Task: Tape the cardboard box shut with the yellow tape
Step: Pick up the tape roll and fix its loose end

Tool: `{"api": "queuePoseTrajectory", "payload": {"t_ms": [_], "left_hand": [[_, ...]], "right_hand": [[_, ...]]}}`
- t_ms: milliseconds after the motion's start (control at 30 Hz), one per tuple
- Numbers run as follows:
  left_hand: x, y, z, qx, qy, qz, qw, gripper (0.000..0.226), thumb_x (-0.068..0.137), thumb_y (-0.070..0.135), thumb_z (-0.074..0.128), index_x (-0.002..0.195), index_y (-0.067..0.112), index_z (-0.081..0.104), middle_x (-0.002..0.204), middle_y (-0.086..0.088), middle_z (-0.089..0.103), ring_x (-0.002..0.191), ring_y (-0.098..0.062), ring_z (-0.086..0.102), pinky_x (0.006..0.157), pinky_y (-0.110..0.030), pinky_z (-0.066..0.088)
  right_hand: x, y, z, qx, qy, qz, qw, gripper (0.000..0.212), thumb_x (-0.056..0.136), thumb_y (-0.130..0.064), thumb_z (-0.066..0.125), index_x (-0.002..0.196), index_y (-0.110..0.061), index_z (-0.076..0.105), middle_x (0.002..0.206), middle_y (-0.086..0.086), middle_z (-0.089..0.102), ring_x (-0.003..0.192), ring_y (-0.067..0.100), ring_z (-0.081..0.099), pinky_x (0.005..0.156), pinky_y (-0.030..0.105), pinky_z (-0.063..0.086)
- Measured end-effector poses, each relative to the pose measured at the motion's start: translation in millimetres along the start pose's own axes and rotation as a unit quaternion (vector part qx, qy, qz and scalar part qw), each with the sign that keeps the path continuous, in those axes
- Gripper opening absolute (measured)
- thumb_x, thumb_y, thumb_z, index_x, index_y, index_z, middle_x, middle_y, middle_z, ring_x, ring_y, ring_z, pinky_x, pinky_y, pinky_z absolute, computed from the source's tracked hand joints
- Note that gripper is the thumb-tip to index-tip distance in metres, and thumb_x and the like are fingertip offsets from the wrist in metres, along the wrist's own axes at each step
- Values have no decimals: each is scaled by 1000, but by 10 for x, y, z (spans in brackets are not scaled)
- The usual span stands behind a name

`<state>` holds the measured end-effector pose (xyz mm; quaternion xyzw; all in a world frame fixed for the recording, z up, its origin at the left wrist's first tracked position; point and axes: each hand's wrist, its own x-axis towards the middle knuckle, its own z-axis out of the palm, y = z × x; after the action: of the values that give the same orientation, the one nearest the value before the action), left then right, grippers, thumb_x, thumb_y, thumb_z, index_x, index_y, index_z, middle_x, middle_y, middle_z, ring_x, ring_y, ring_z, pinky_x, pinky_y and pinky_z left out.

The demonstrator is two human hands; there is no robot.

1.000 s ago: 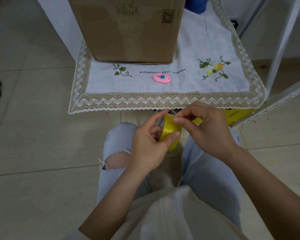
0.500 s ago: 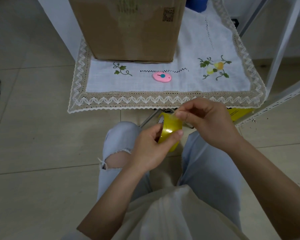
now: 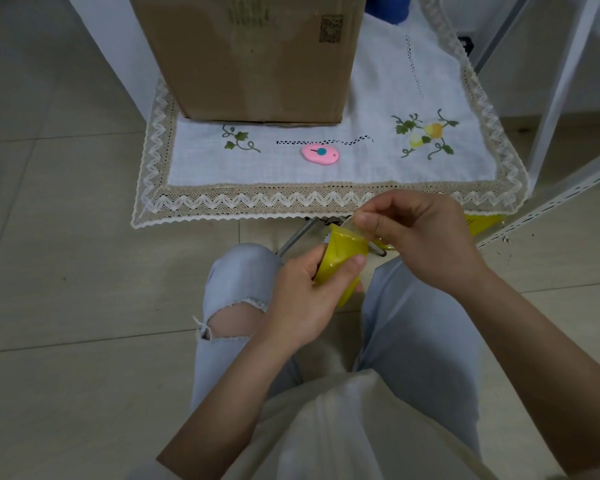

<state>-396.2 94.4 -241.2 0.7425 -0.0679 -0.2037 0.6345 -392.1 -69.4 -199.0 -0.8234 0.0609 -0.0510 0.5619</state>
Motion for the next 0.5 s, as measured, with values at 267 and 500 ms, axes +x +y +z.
{"api": "queuePoseTrajectory", "payload": {"t_ms": [267, 500], "left_hand": [[26, 18, 32, 18, 19, -34, 999, 19, 83, 40, 68, 72, 25, 67, 56, 7, 69, 63, -12, 70, 65, -32, 54], [-21, -1, 55, -34, 50, -82, 995, 40, 85, 41, 67, 75, 3, 63, 58, -5, 62, 47, -8, 63, 48, -18, 44]], "right_hand": [[-33, -16, -14, 0, 23, -9, 1000, 5, 80, -10, 73, 84, -13, 74, 72, 1, 73, 60, 9, 65, 61, 18, 53], [-7, -71, -59, 11, 25, -9, 1000, 2, 82, -11, 73, 83, -12, 73, 70, 7, 72, 60, 13, 67, 63, 20, 55]]}}
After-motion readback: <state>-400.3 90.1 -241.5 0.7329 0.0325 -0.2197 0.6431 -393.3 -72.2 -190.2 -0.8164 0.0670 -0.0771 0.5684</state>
